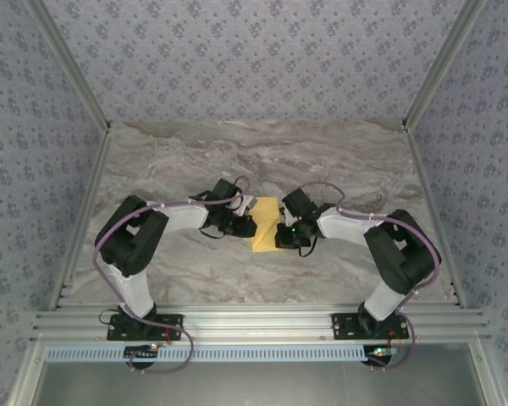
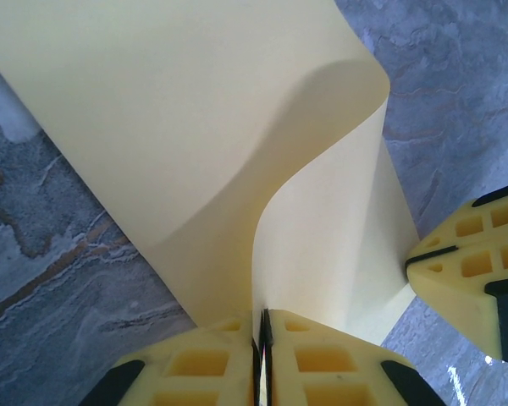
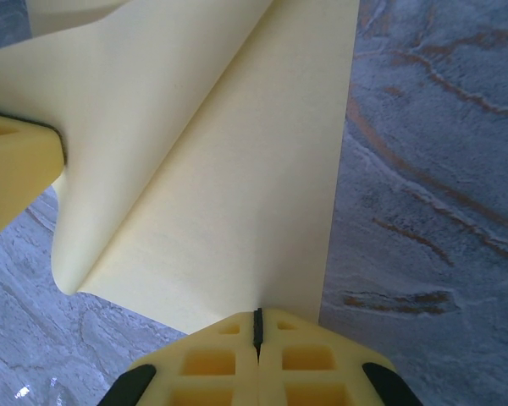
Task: Fold a paper plane with a square sheet of paper (fold left side to right side)
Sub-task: Fold the triangle a second time at the center of the table.
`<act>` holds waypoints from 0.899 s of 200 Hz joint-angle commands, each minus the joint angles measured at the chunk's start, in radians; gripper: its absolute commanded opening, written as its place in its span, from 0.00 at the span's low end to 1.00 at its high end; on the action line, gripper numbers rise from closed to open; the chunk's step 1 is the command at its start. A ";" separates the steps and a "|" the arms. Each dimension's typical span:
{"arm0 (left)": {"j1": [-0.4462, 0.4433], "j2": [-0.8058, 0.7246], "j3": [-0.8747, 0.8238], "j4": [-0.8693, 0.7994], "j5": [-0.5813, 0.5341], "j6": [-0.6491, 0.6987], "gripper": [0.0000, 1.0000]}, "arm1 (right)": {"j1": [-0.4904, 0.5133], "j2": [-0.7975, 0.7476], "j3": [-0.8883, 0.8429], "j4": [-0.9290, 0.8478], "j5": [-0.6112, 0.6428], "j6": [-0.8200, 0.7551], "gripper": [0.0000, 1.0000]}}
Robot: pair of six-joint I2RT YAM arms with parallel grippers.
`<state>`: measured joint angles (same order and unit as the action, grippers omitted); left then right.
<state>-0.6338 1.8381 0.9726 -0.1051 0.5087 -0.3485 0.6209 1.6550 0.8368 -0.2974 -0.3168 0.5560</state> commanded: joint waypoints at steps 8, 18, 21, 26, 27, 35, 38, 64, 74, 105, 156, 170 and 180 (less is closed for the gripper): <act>0.005 0.013 0.029 -0.001 0.002 0.011 0.12 | 0.014 0.037 -0.004 -0.088 0.033 -0.015 0.03; 0.004 0.013 0.029 -0.001 0.002 0.011 0.13 | 0.013 0.036 -0.003 -0.089 0.032 -0.015 0.03; 0.005 0.013 0.029 -0.001 0.002 0.011 0.13 | 0.013 0.037 -0.003 -0.088 0.032 -0.015 0.03; 0.005 0.012 0.031 -0.001 0.001 0.011 0.13 | 0.013 0.036 -0.004 -0.089 0.032 -0.015 0.03; 0.005 0.013 0.031 -0.001 0.001 0.011 0.13 | 0.014 0.036 -0.004 -0.089 0.032 -0.015 0.03; 0.005 0.013 0.031 -0.001 0.001 0.011 0.13 | 0.014 0.037 -0.004 -0.088 0.032 -0.015 0.03; 0.005 0.013 0.031 -0.001 0.001 0.011 0.13 | 0.013 0.036 -0.003 -0.089 0.033 -0.015 0.03; 0.004 0.013 0.031 0.001 -0.002 0.009 0.15 | 0.014 0.038 -0.003 -0.089 0.032 -0.015 0.03; 0.004 0.013 0.031 0.002 -0.003 0.008 0.15 | 0.014 0.038 -0.002 -0.089 0.033 -0.015 0.03; 0.004 0.014 0.032 0.010 -0.001 0.004 0.14 | 0.014 0.039 0.000 -0.092 0.032 -0.017 0.03; 0.004 0.015 0.035 0.018 -0.003 -0.003 0.14 | 0.015 0.042 0.003 -0.095 0.034 -0.016 0.03; 0.005 0.015 0.037 0.018 -0.004 -0.003 0.13 | 0.016 0.042 0.003 -0.098 0.034 -0.016 0.03; 0.004 0.014 0.037 0.016 -0.007 -0.002 0.13 | 0.015 0.042 0.004 -0.100 0.036 -0.018 0.03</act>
<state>-0.6338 1.8385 0.9737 -0.1013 0.5083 -0.3496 0.6228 1.6588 0.8436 -0.3073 -0.3122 0.5556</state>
